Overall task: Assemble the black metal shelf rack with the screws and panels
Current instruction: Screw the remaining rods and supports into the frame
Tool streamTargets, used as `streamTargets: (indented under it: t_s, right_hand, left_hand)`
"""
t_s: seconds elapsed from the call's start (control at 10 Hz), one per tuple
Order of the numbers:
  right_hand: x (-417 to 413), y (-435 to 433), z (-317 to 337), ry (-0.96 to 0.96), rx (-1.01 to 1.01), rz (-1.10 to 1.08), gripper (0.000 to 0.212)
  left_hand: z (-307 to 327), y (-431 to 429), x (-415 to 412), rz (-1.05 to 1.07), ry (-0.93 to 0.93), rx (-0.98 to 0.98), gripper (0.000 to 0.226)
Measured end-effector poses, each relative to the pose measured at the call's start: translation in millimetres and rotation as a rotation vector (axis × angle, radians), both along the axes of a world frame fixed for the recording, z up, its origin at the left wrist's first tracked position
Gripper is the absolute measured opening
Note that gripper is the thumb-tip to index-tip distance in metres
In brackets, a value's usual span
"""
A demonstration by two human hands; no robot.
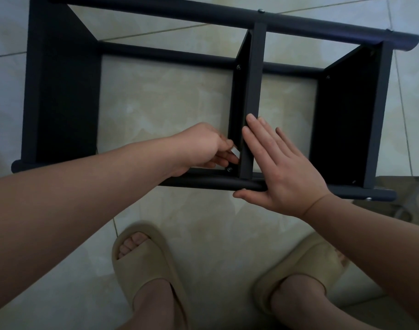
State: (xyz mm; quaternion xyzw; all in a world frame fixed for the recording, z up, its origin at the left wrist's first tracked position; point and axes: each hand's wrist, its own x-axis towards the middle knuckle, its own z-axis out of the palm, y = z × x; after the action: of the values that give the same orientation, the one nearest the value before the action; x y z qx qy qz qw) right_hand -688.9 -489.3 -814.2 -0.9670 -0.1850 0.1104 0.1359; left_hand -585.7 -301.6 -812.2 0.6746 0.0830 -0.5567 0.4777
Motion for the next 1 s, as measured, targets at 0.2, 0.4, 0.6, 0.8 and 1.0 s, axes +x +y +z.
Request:
streamTargets:
  t_s: [0.2, 0.4, 0.6, 0.8, 1.0]
  right_hand:
    - [0, 0, -1, -0.015, 0.010, -0.001, 0.104]
    - [0, 0, -1, -0.016, 0.003, 0.000, 0.105]
    - [-1, 0, -2, -0.023, 0.004, 0.003, 0.105]
    - [-1, 0, -3, -0.025, 0.006, 0.001, 0.105]
    - [-1, -1, -3, -0.023, 0.008, -0.001, 0.105]
  left_hand:
    - [0, 4, 2, -0.062, -0.031, -0.013, 0.017]
    - [2, 12, 6, -0.156, -0.032, -0.058, 0.020]
    - [3, 19, 11, -0.282, -0.067, -0.075, 0.019]
    - [5, 22, 11, -0.372, -0.133, -0.054, 0.016]
    - [7, 23, 9, -0.424, -0.210, -0.053, 0.014]
